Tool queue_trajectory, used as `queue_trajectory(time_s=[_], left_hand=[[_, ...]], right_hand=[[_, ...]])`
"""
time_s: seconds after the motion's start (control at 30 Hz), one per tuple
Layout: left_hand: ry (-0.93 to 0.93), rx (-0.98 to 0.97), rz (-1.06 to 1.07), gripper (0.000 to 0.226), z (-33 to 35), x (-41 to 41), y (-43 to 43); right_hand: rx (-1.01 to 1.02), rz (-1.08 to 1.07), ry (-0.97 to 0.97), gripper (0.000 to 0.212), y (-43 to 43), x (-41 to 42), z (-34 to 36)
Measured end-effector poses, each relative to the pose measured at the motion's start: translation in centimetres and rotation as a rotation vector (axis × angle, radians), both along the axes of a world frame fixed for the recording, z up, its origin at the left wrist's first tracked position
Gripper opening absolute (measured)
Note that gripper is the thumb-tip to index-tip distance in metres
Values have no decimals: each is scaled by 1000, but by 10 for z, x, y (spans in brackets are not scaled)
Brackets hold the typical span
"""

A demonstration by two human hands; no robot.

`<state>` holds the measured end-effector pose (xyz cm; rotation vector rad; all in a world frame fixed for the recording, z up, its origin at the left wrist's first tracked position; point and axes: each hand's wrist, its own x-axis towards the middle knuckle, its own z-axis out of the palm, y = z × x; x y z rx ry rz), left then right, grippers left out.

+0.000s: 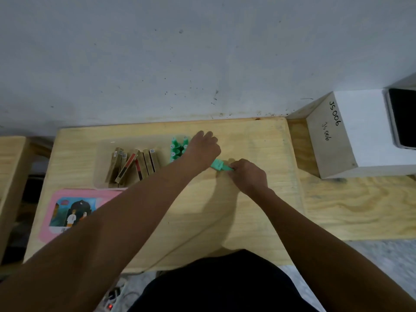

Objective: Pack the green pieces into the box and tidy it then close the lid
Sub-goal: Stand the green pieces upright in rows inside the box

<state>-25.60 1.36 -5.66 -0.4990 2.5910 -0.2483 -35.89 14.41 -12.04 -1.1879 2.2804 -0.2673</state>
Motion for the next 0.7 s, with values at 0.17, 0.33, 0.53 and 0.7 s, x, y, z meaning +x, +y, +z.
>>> queue_trajectory(time_s=[0.17,0.33,0.53,0.7], left_hand=[[-220,-45,-70,30,-13,-26,-14],[-358,-27,-35,26,-20,-40,-23],[-318,22,-15,29,-29,-31,-29],[-267,37,64,20,-29,-20,-33]], right_hand=[[-34,-71,-41,32,15,-27,-6],[-61,-101,-68,32,19,-36,-6],[-97,-130,-84,31,20,-38,-2],[-108,-162,-99,32,20,-41,1]])
